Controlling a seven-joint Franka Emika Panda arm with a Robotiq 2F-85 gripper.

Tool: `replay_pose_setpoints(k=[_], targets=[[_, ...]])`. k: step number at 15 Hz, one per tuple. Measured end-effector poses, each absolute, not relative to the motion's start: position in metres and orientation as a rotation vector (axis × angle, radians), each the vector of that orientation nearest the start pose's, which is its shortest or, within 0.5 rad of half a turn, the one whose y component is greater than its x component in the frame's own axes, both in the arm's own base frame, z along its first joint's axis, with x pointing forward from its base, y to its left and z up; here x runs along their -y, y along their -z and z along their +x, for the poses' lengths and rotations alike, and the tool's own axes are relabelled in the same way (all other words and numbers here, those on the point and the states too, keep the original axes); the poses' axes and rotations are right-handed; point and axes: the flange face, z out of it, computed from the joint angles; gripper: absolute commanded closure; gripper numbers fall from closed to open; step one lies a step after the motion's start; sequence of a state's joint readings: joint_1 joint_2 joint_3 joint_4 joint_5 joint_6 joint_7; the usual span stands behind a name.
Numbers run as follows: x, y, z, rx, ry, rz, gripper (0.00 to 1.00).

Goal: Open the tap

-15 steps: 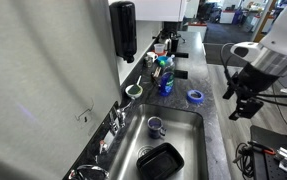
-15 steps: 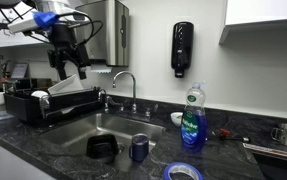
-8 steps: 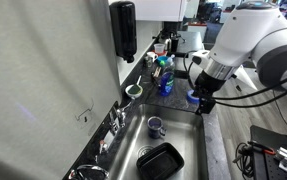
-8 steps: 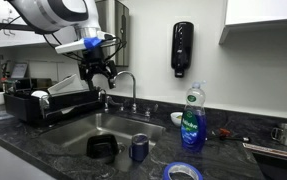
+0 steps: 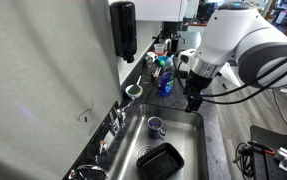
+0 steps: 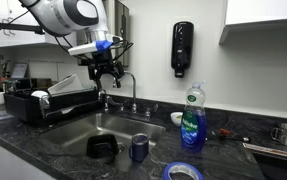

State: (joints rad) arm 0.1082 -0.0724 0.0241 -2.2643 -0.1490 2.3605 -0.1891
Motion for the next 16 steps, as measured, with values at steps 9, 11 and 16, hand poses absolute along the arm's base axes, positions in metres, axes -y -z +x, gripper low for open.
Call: replay_pose_setpoints(k=[9, 11, 16], targets=[[-0.068, -0.404, 0.531, 0.706, 0.370, -3.162, 0.00], [-0.064, -0.392, 0.548, 0.764, 0.420, -3.145, 0.00], [-0.052, -0.353, 0.601, 0.952, 0.458, -3.105, 0.00]])
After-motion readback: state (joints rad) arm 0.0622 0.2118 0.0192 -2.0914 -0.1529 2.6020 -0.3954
